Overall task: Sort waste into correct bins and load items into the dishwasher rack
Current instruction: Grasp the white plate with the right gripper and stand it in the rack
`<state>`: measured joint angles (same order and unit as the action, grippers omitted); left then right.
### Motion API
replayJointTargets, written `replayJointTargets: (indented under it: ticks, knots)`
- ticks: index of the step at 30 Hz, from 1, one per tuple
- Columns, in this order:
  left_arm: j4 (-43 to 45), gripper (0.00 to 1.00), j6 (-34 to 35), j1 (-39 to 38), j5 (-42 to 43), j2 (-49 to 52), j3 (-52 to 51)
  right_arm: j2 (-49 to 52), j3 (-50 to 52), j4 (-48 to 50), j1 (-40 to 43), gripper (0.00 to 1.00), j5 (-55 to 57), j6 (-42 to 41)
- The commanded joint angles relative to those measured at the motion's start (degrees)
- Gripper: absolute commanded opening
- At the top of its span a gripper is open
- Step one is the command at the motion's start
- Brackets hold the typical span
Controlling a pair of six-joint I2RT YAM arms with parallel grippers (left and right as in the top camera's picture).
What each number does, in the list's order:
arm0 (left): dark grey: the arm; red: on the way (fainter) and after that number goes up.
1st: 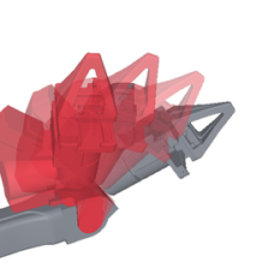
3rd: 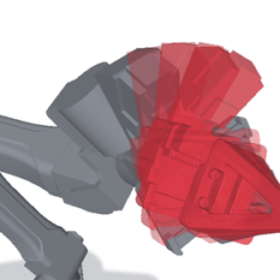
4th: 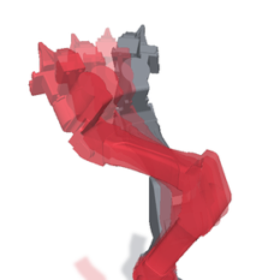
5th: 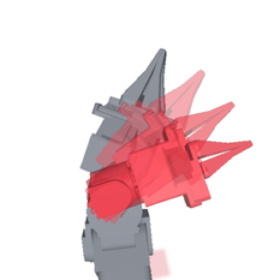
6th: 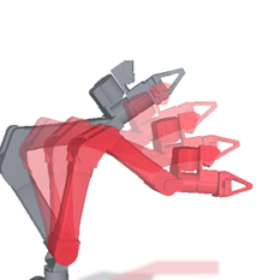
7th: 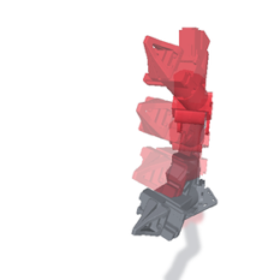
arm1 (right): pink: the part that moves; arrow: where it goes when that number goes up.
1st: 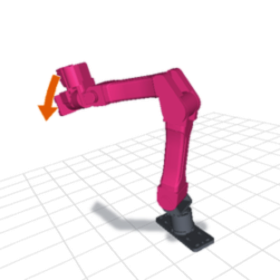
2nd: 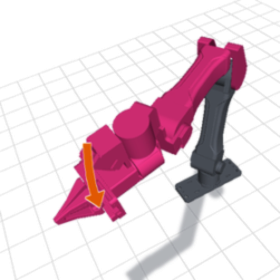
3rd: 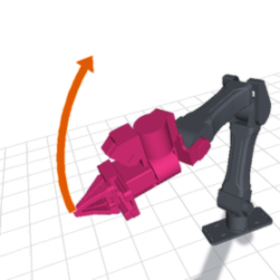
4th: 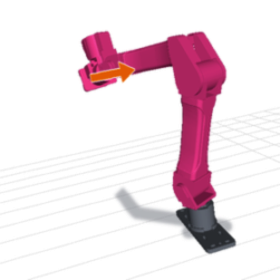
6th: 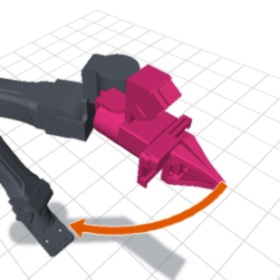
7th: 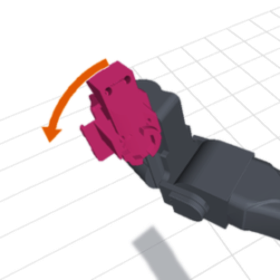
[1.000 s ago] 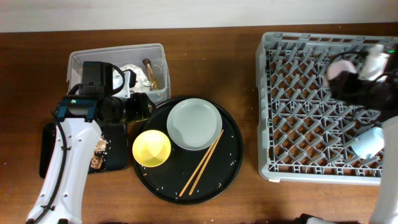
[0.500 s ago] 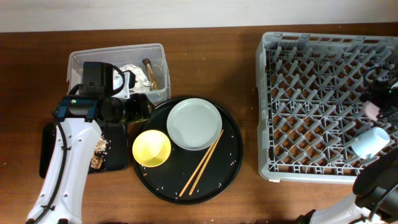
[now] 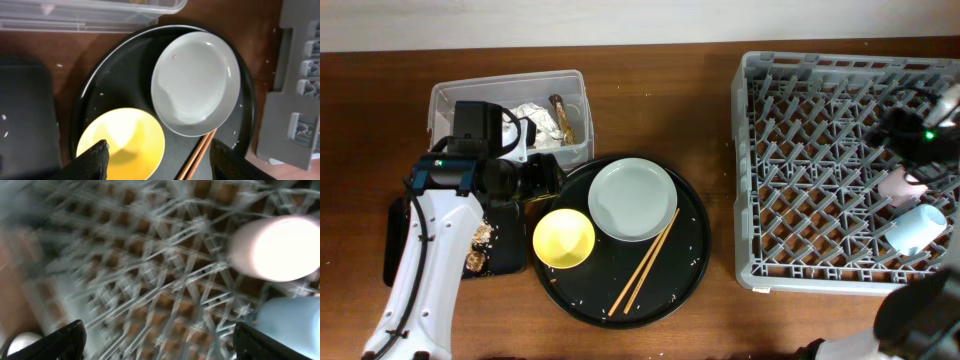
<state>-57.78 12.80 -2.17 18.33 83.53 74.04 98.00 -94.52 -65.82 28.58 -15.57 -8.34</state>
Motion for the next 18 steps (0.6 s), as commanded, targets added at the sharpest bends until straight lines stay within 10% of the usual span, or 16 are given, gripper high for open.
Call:
replayJointTargets:
  ticks: [1, 9, 18]
  knots:
    - [-1.4, 0.64, -0.9, 0.1, -4.6, -0.7, 0.2, -6.2, -1.1, -3.8, -12.3, 0.95, -2.0, 2.1]
    - [-4.9, 0.64, -0.9, 0.1, -10.6, -0.7, 0.2, 1.4, 2.0, -4.6, -43.8, 0.89, 2.8, 0.3]
    - [-6.2, 0.64, -0.9, 0.1, -12.2, -0.7, 0.2, 20.0, 2.2, -1.1, -54.1, 0.69, 2.7, -7.6]
